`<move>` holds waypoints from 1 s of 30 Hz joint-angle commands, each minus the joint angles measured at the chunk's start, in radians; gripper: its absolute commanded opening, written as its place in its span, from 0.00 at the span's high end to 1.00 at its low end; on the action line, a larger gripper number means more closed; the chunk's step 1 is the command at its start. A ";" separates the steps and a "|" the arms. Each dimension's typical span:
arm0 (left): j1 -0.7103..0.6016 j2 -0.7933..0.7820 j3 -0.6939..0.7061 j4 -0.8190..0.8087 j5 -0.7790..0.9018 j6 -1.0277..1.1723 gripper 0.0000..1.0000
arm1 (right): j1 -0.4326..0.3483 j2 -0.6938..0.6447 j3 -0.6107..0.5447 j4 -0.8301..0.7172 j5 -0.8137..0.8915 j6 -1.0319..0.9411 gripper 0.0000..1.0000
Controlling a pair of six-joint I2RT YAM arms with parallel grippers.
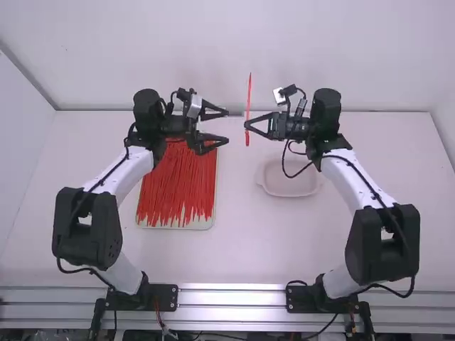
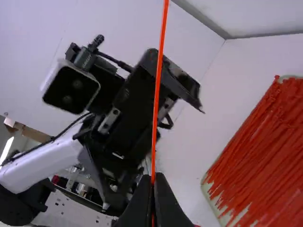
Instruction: Fasten the cable tie
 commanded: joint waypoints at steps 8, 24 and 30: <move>0.072 -0.002 -0.003 -0.270 -0.050 -0.032 0.01 | -0.080 -0.003 -0.124 0.002 0.002 -0.205 1.00; 0.058 -0.002 -0.003 -0.540 -0.116 0.067 0.01 | -0.226 -0.003 -0.338 0.001 0.210 -0.330 1.00; 0.062 -0.002 -0.003 -0.648 -0.122 0.103 0.01 | -0.227 -0.003 -0.376 -0.072 0.311 -0.394 1.00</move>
